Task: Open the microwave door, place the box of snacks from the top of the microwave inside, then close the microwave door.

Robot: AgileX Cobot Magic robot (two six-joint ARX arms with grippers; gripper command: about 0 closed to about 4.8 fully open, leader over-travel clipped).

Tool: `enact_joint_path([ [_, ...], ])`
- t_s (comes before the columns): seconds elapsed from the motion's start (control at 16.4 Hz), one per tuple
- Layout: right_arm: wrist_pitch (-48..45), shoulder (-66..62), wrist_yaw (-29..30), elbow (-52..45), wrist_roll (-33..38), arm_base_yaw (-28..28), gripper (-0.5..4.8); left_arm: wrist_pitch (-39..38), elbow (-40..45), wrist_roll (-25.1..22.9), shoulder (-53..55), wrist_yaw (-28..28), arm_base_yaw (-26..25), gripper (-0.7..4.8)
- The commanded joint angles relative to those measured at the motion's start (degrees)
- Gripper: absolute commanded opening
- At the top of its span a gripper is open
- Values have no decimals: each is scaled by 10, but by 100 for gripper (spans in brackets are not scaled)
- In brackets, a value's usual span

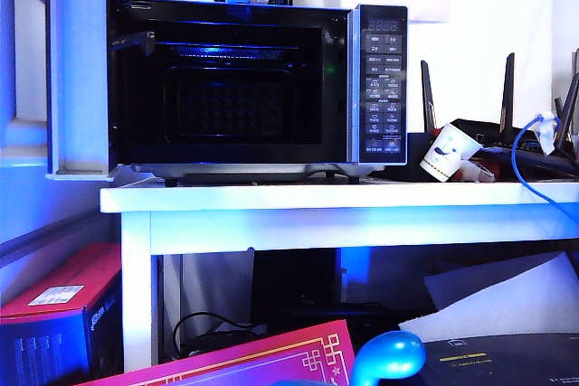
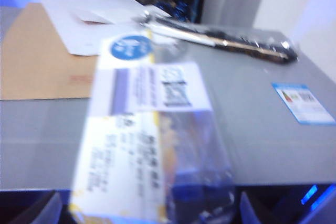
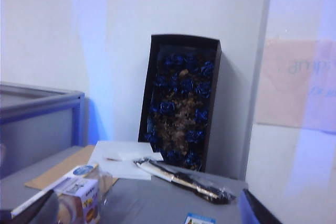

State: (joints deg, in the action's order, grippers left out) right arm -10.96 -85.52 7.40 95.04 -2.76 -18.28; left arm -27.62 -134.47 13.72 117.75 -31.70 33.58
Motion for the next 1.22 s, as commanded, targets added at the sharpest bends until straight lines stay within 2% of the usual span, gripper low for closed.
enact_joint_path([
  [0.06,4,4,3,3,2,-1,479,16,-2,5,1,-7,-3,479],
  [0.49,9,4,4,2,2,-1,479,10,-3,4,7,-32,-9,479],
  [0.73,9,4,4,3,2,-1,479,16,-3,3,8,-25,-8,479],
  [1.04,9,4,17,3,17,-1,479,73,-3,-2,19,-1,-13,479],
  [1.22,13,4,18,3,17,-1,479,81,-3,-2,28,8,-20,479],
])
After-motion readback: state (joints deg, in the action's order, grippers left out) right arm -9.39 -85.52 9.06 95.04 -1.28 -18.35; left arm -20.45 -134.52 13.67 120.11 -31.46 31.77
